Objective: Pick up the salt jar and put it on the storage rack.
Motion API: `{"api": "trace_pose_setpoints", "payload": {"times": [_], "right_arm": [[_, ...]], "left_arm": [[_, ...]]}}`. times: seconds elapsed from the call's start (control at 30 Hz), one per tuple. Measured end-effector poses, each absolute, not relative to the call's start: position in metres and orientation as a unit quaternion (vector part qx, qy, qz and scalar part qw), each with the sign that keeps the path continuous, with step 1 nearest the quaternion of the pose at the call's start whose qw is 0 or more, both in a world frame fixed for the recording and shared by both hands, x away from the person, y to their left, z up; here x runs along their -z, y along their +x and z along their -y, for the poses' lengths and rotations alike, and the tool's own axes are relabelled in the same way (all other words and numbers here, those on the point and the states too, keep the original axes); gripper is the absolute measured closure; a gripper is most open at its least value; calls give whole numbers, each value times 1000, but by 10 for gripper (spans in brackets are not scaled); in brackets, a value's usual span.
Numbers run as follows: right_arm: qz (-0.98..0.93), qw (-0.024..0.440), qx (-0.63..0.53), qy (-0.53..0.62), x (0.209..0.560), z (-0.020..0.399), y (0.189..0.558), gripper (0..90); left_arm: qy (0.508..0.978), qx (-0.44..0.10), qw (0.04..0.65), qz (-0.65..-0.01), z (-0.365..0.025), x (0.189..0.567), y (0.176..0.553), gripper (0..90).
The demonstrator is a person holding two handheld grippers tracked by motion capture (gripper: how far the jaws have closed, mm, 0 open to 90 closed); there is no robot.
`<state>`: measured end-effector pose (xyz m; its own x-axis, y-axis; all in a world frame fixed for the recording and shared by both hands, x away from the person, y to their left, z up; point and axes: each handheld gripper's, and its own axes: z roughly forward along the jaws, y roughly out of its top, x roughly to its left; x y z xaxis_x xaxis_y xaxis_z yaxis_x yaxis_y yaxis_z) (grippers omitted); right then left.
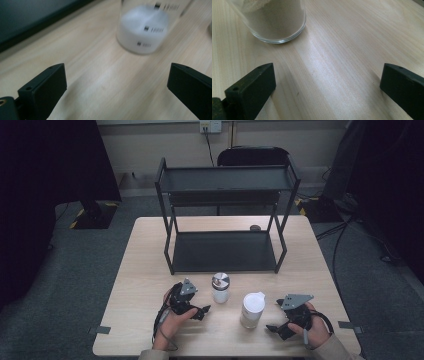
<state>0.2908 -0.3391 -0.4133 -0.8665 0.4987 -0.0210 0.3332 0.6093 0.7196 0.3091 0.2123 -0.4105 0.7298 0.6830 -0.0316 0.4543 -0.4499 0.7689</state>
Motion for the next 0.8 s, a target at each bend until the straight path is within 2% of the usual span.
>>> {"api": "trace_pose_setpoints", "payload": {"times": [0.8], "right_arm": [[-890, 110, -375, 234, 413, 339, 291, 0]], "left_arm": [[821, -115, 449, -333, -191, 416, 327, 24]]}}
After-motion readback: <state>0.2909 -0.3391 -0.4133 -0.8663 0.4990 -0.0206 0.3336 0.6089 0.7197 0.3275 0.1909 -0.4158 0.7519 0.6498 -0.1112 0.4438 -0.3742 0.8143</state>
